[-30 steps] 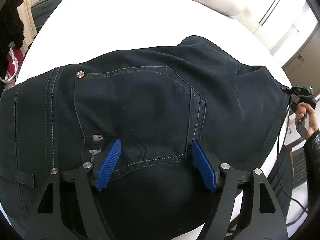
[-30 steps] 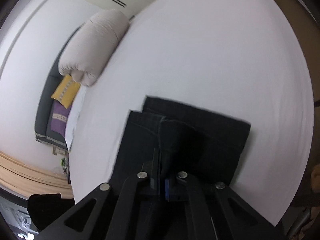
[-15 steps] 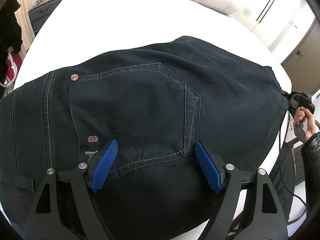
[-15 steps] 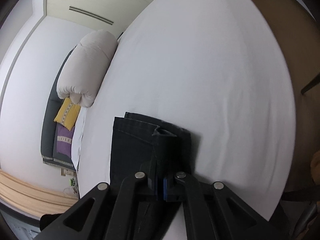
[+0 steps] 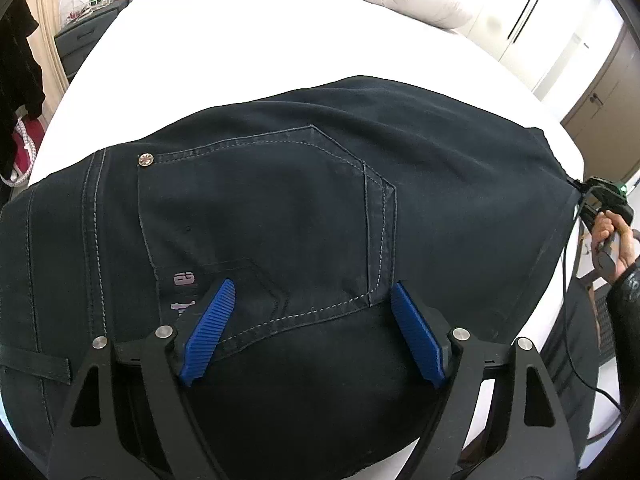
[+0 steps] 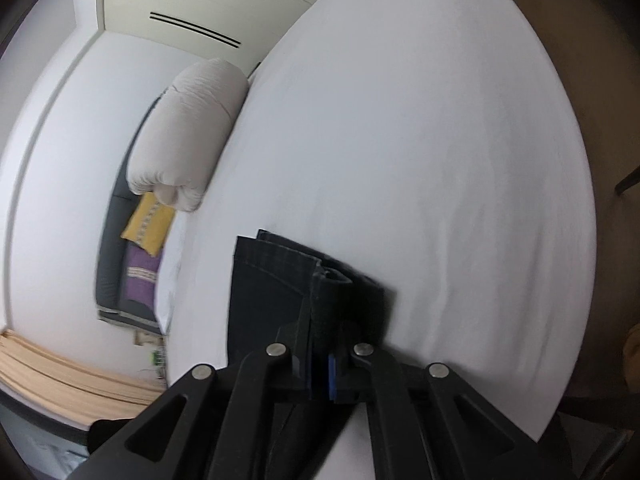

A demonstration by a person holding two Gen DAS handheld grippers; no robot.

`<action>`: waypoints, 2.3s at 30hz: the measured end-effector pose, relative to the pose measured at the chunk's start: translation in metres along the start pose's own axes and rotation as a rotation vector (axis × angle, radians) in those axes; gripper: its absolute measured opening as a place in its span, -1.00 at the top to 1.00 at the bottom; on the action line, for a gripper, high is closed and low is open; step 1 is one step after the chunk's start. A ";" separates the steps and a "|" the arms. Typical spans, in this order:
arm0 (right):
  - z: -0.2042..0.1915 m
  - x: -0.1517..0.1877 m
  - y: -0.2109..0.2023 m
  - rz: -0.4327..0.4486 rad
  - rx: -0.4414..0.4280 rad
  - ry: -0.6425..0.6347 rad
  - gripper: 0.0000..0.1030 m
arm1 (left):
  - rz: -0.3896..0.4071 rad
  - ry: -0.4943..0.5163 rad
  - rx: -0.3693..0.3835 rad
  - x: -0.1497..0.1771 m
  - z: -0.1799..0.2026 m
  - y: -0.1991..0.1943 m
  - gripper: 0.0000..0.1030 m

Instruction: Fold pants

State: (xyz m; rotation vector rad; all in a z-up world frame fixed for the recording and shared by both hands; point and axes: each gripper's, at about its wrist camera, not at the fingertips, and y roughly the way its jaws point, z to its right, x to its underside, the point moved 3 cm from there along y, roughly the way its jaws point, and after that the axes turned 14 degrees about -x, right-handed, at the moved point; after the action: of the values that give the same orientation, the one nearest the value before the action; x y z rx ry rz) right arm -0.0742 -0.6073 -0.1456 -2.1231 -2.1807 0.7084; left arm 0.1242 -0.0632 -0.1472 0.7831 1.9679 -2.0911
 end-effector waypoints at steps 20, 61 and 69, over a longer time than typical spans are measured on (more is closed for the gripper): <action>-0.078 -0.001 -0.034 -0.010 0.074 -0.217 -0.03 | 0.011 0.055 -0.018 0.021 0.003 -0.018 -0.61; -0.096 0.270 0.050 -0.835 -0.150 0.078 -0.01 | 0.028 0.000 0.032 0.041 -0.024 -0.037 -0.60; -0.084 0.274 0.060 -0.804 -0.162 0.159 0.01 | 0.030 0.003 0.029 0.041 -0.025 -0.036 -0.61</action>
State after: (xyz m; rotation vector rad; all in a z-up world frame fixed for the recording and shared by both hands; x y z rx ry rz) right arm -0.0116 -0.3221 -0.1708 -1.0856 -2.7256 0.2859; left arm 0.0796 -0.0250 -0.1352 0.8169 1.9189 -2.1072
